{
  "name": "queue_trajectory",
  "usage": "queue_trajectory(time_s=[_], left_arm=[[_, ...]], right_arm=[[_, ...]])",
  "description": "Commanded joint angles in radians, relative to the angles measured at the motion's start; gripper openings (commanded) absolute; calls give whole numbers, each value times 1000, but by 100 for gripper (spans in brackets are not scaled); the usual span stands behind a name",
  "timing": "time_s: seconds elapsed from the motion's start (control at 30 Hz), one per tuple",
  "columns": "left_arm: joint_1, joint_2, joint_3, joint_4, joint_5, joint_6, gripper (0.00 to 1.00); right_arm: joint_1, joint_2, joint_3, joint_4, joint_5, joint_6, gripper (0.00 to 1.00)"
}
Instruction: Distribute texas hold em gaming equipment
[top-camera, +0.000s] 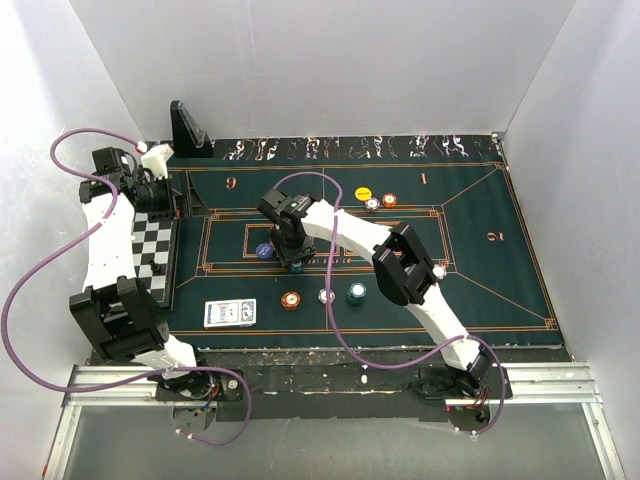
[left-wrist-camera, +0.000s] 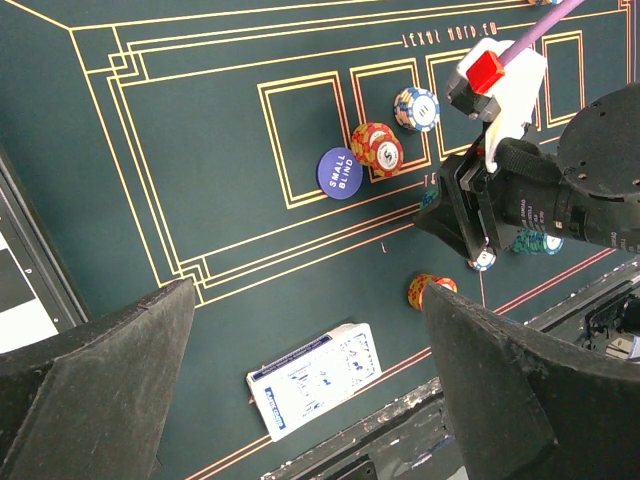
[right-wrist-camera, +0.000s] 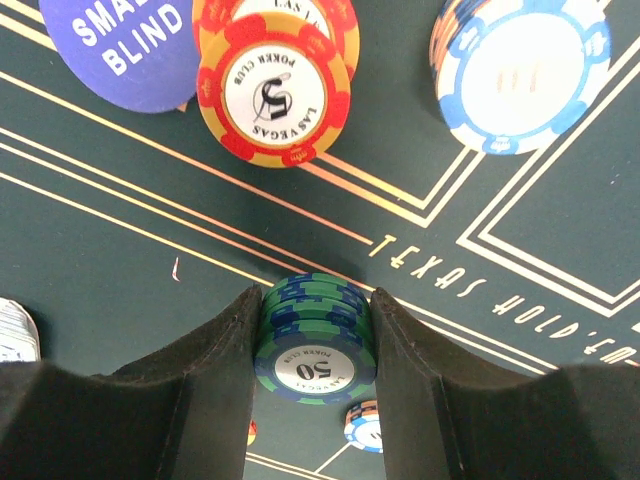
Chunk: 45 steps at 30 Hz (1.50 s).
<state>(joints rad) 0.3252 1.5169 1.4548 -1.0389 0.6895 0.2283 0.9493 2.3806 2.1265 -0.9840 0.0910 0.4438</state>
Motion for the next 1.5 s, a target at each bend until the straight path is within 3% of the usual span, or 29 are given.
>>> queue_trajectory(time_s=[0.0, 0.43, 0.53, 0.67, 0.73, 1.13, 1.27, 1.47], left_arm=[[6, -3, 35, 0, 31, 19, 98], [5, 6, 61, -13, 28, 22, 98], [6, 8, 62, -15, 27, 22, 98], [6, 9, 61, -21, 30, 25, 98], [6, 9, 68, -42, 51, 40, 98], [5, -3, 75, -52, 47, 39, 98], [6, -11, 81, -56, 50, 31, 98], [6, 3, 115, -92, 70, 46, 98]], right_arm=[[-3, 11, 62, 48, 18, -16, 36], [-4, 81, 119, 64, -14, -37, 45], [-4, 84, 124, 68, -8, -40, 52], [-4, 75, 128, 64, -13, -45, 74], [-3, 62, 121, 67, -16, -54, 80], [-4, -224, 24, 45, 87, -51, 83], [-4, -355, -92, 18, 140, -22, 83], [-4, -573, -462, 34, 165, 50, 84]])
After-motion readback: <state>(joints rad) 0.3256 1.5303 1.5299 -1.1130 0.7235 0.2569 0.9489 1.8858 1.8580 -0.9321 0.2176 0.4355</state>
